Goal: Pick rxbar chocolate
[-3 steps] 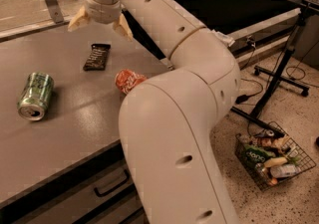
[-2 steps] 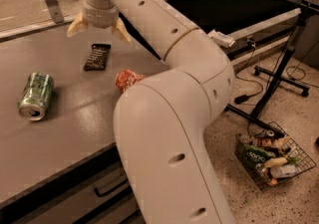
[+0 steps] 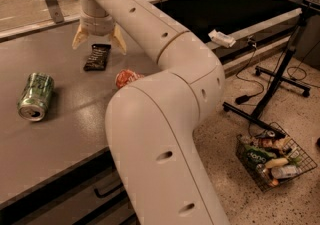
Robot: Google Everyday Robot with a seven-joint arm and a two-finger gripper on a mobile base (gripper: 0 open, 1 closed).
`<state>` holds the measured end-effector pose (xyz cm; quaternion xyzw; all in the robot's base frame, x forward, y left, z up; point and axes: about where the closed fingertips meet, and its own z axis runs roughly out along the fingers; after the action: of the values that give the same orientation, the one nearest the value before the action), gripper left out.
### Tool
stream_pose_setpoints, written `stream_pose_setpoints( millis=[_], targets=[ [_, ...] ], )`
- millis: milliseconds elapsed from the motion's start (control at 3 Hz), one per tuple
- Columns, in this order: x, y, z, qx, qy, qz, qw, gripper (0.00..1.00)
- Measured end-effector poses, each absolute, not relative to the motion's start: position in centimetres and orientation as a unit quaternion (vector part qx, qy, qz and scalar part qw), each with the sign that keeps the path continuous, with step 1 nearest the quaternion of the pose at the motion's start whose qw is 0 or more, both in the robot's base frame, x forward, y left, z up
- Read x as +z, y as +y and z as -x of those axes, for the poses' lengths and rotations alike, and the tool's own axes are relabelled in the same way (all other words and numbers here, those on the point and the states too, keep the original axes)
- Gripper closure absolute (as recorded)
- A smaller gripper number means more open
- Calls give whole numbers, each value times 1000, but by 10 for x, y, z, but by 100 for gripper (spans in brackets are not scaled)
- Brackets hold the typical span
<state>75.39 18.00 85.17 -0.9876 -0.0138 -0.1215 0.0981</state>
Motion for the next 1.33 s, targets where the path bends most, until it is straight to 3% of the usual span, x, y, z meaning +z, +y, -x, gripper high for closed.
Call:
stream_pose_setpoints(
  millis=[333, 1000, 1333],
  targets=[
    [844, 182, -754, -117, -17, 989, 90, 27],
    [837, 184, -754, -115, -21, 990, 80, 28],
    [836, 185, -753, -114, -24, 990, 77, 45]
  ],
)
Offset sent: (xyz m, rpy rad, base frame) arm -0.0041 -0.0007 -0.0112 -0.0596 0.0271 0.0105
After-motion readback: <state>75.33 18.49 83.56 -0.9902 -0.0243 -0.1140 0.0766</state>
